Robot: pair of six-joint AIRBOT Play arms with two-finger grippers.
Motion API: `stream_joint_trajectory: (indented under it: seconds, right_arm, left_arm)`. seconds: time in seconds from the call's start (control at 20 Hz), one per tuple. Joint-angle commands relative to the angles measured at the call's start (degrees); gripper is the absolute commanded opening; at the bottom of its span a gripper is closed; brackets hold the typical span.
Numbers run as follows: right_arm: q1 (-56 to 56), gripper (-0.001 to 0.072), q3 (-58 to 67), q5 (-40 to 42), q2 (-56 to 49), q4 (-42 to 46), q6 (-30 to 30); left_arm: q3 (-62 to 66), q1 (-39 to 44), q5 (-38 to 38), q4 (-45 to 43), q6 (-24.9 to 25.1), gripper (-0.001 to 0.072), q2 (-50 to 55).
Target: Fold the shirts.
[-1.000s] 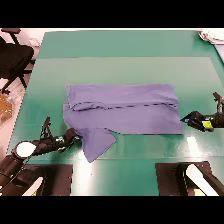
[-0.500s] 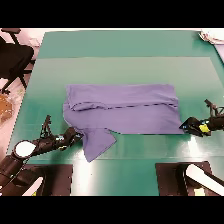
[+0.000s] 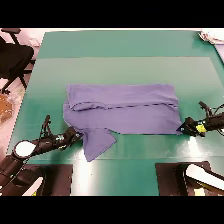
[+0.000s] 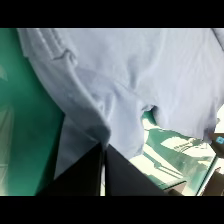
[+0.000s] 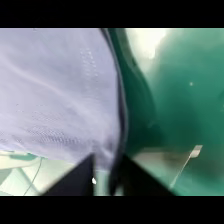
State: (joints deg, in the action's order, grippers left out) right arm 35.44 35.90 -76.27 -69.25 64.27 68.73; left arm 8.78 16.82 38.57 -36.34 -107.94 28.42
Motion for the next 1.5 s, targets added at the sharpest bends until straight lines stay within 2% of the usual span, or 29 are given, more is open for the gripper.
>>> stream_joint_trajectory:
  seconds: [0.0, 0.15, 0.3, 0.45, 0.65, 0.8, 0.95, 1.3, 1.45]
  right_arm:
    - [0.00, 0.0022, 0.09, -0.87, -0.09, -0.76, -0.15]
    - [-0.02, 0.0021, 0.09, -1.05, 0.31, -2.62, -0.26]
    - [-0.02, 0.0021, 0.85, -1.99, 4.31, -7.85, -2.62]
    - [-0.02, 0.0020, 4.42, -2.19, 9.77, -12.59, -3.28]
    - [-0.02, 0.0020, 9.66, -2.05, 10.84, -17.81, -3.34]
    - [-0.02, 0.0020, 13.18, -1.44, 7.56, -21.27, -3.93]
    - [-0.04, 0.0020, 17.66, -2.03, 3.45, -24.33, -4.74]
    - [-2.89, 0.0020, 25.09, -1.73, -5.07, -24.68, -4.76]
    - [-5.44, 0.0021, 26.62, -0.63, -8.72, -24.70, -4.76]
  left_arm:
    - [0.04, -0.02, -0.72, 0.96, 0.02, 0.0024, -0.04]
    - [0.09, -0.02, -0.87, 3.15, 1.01, 0.0023, -0.04]
    - [3.45, -0.02, -2.16, 4.68, 8.28, 0.0022, -0.04]
    - [9.35, -0.02, -5.22, 4.15, 12.17, 0.0022, -0.04]
    - [14.29, -0.04, -9.49, 2.38, 12.50, 0.0022, -0.04]
    - [14.45, -0.02, -12.87, 1.62, 15.02, 0.0023, -0.04]
    - [14.43, -0.02, -18.80, 0.68, 15.45, 0.0023, -0.02]
    - [14.43, -0.04, -30.08, -8.00, 15.45, 0.0023, 0.11]
    - [14.43, -0.02, -31.87, -9.22, 15.50, 0.0024, 4.83]
